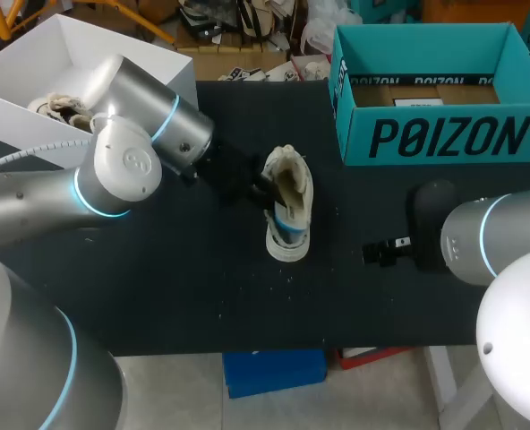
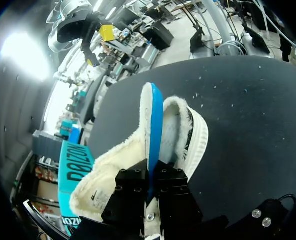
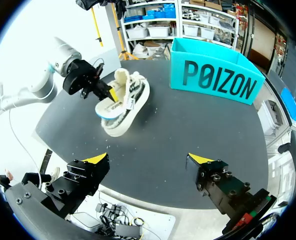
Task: Take the shoe out of the shoebox, open the shoe tongue, remove and reinsert the insole, then place the shoe into the shoebox
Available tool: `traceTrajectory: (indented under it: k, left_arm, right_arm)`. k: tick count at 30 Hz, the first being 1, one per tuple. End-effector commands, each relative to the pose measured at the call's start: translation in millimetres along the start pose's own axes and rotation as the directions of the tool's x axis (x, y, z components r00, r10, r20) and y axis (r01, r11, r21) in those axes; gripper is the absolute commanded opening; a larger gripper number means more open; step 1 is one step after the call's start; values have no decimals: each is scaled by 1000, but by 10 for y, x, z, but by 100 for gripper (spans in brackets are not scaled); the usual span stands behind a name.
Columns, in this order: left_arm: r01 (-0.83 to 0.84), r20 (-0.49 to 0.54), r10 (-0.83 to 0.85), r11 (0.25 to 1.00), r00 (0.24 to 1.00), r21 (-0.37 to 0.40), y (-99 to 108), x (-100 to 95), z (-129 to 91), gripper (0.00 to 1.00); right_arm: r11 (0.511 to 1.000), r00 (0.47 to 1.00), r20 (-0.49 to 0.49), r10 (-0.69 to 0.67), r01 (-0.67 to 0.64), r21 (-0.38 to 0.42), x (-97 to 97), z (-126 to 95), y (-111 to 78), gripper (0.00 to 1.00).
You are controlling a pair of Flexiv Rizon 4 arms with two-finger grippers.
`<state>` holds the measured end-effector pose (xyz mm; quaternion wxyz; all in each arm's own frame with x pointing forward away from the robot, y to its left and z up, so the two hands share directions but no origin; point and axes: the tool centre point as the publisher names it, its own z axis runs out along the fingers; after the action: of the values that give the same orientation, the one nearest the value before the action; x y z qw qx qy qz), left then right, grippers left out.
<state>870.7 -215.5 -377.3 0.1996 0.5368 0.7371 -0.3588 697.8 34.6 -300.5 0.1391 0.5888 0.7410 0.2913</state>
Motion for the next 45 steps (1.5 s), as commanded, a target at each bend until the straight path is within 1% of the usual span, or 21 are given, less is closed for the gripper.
traceTrajectory:
  k: [1,2,4,6,7,8,9,11,12,13,14,16,17,19,21,22,26,31,39,43,45]
  left_arm:
    - [-1,-17,1,1000,1000,-14,-13,-33,18,0]
    - [-2,-19,2,1000,1000,-15,-32,-31,10,16]
    - [-10,-24,10,1000,1000,-18,-80,-28,-23,39]
    - [-22,-27,21,1000,999,-14,-142,-26,-62,49]
    - [-31,-29,31,999,999,-11,-179,-26,-83,60]
    - [-41,-34,41,999,999,-10,-212,-26,-101,69]
    - [-49,-34,49,999,998,-6,-254,-24,-120,72]
    - [-66,-43,66,998,997,0,-332,-14,-149,71]
    - [-68,-45,68,998,997,-1,-361,-6,-158,66]
    - [-70,-44,70,998,997,-1,-384,-1,-168,53]
    - [-74,-45,74,997,996,-1,-400,5,-171,47]
    - [-76,-46,76,997,996,2,-411,12,-163,40]
    - [-76,-48,76,997,996,5,-414,19,-153,35]
    - [-77,-57,78,997,995,17,-426,33,-116,16]
    - [-79,-66,81,996,995,30,-440,46,-82,2]
    - [-80,-67,82,996,994,35,-445,50,-71,0]
    - [-86,-78,90,995,993,49,-459,73,-27,0]
    - [-67,-77,70,997,995,36,-376,77,-10,0]
    - [-54,-88,52,998,995,-27,-307,11,0,0]
    - [-50,-125,37,994,991,-97,-254,0,25,0]
    - [-47,-134,32,993,990,-105,-240,6,39,0]
  right_arm:
    - [1000,1000,2,1,-1,-4,9,6,-14,100]
    - [1000,1000,2,1,-1,-4,9,6,-14,100]
    - [1000,1000,2,1,-1,-4,9,6,-14,100]
    - [1000,1000,2,1,-1,-4,9,6,-14,100]
    - [1000,1000,2,1,-1,-4,9,6,-14,100]
    - [1000,1000,2,1,-1,-4,9,6,-14,100]
    - [1000,1000,2,1,-1,-4,9,6,-14,100]
    - [1000,1000,2,1,-1,-4,9,6,-14,100]
    - [1000,1000,2,1,-1,-4,9,6,-14,100]
    - [1000,1000,2,1,-1,-4,9,6,-14,100]
    - [1000,1000,2,1,-1,-4,9,6,-14,100]
    - [1000,1000,2,1,-1,-4,9,6,-14,100]
    - [1000,1000,2,1,-1,-4,9,6,-14,100]
    - [1000,1000,2,1,-1,-4,9,6,-14,100]
    - [1000,1000,2,1,-1,-4,9,6,-14,100]
    - [1000,1000,2,1,-1,-4,9,6,-14,100]
    - [1000,1000,2,1,-1,-4,9,6,-14,100]
    - [1000,1000,2,1,-1,-4,9,6,-14,100]
    - [1000,1000,2,1,-1,-4,9,6,-14,100]
    - [1000,1000,2,1,-1,-4,9,6,-14,100]
    - [1000,1000,2,1,-1,-4,9,6,-14,100]
